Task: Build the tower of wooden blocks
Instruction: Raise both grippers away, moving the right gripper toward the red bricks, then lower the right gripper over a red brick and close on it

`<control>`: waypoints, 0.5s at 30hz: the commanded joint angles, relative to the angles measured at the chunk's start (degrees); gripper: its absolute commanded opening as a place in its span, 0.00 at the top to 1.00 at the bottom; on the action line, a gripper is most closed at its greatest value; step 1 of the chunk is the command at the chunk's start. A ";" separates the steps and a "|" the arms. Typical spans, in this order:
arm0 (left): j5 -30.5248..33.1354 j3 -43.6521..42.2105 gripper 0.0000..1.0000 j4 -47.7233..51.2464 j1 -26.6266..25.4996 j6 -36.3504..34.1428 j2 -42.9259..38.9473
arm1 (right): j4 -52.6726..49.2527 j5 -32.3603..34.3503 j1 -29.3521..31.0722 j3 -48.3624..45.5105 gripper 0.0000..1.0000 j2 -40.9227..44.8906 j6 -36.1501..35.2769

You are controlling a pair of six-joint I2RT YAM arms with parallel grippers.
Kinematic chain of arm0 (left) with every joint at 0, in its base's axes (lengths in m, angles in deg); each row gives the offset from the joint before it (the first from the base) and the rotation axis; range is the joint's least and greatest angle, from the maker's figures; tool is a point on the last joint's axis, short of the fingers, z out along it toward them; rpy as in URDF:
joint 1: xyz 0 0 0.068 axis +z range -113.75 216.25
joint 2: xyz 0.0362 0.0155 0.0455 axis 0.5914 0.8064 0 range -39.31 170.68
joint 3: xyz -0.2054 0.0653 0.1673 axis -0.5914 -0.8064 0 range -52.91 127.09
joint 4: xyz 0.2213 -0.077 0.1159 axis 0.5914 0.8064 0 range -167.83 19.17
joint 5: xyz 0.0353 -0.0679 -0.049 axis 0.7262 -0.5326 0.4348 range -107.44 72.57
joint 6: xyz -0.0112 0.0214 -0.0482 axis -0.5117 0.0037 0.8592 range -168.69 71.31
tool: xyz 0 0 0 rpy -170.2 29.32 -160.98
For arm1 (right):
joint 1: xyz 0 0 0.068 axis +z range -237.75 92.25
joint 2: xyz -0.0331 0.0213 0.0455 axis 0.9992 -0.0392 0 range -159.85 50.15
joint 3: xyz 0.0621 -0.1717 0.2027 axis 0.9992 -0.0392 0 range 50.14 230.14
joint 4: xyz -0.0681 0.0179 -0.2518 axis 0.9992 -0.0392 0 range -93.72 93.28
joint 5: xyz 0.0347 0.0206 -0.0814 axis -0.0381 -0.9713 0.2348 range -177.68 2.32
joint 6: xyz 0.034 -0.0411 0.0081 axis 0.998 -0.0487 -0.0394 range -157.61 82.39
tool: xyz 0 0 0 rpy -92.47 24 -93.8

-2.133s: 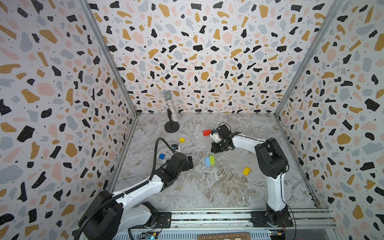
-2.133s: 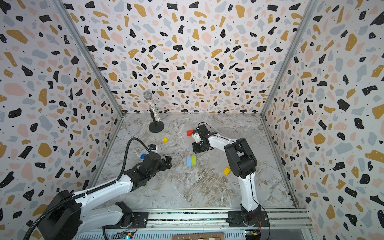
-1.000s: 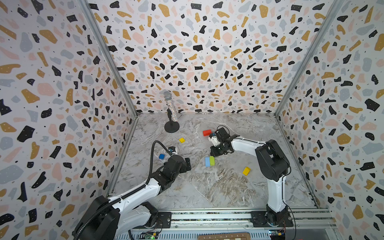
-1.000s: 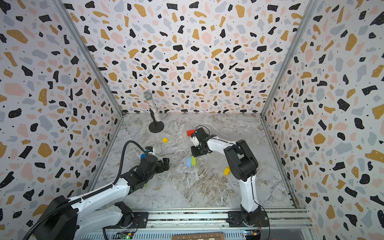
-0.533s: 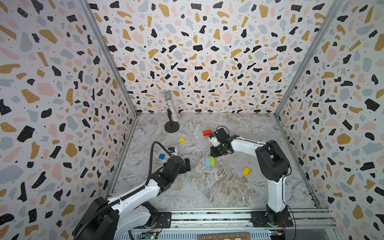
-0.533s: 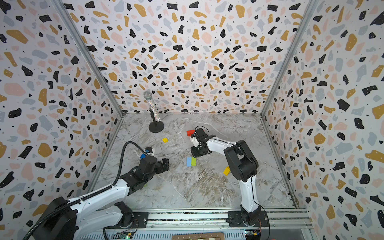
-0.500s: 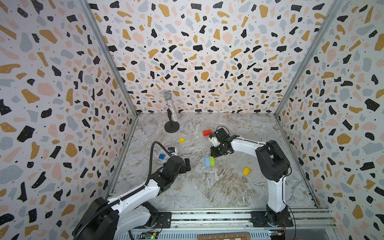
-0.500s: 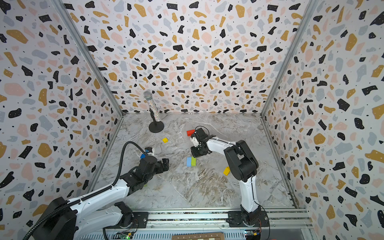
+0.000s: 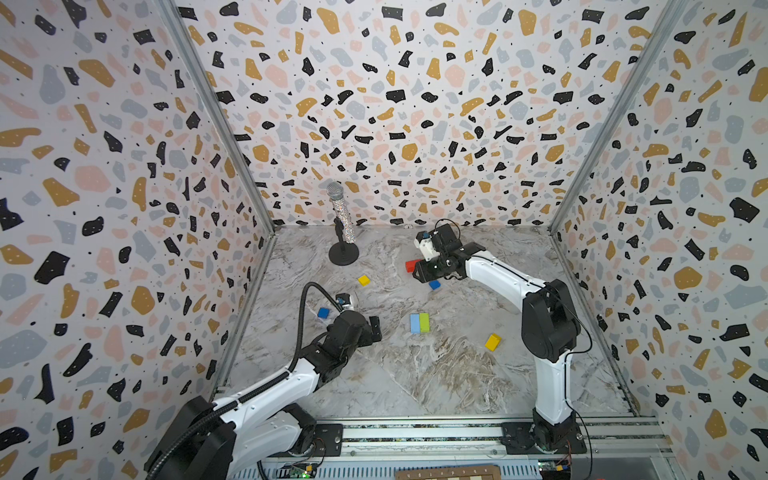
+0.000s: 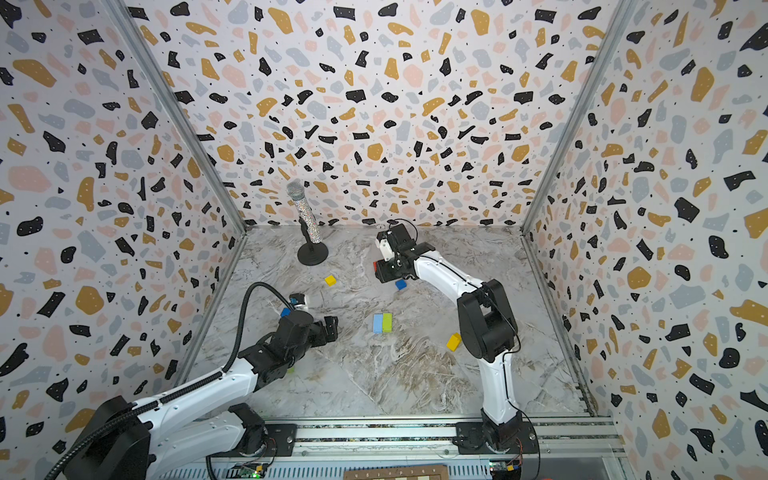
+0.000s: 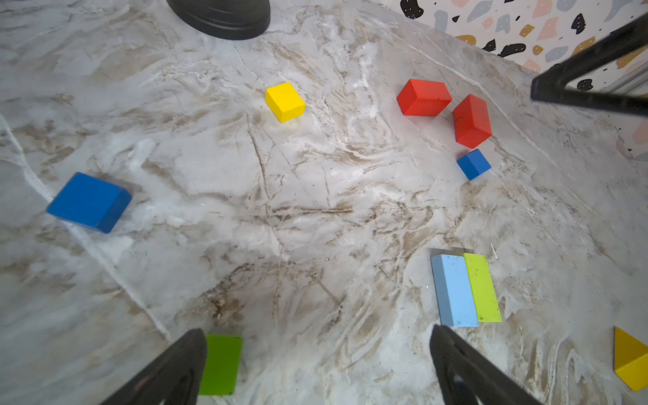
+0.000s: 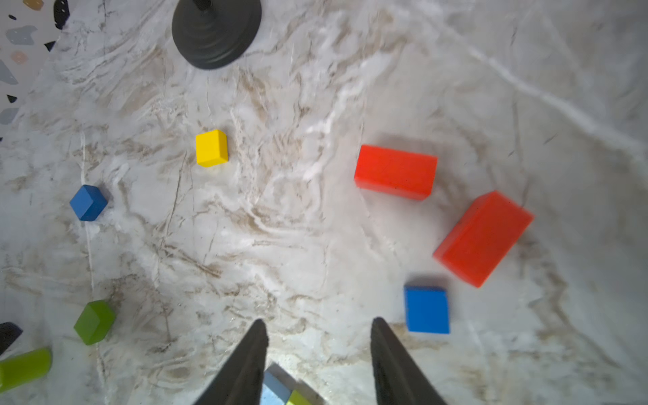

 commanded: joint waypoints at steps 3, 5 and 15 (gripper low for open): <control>0.82 0.70 0.00 0.54 0.37 -1.66 -1.41 | -6.76 2.49 -1.03 9.15 0.35 -5.83 -4.30; 1.30 0.47 0.00 0.14 0.40 -1.44 -1.00 | -8.00 3.29 -1.30 12.60 0.31 -8.16 -4.49; 2.66 0.19 0.00 -3.24 0.35 -0.02 2.73 | -11.04 4.28 -1.43 23.74 0.09 -16.73 -5.12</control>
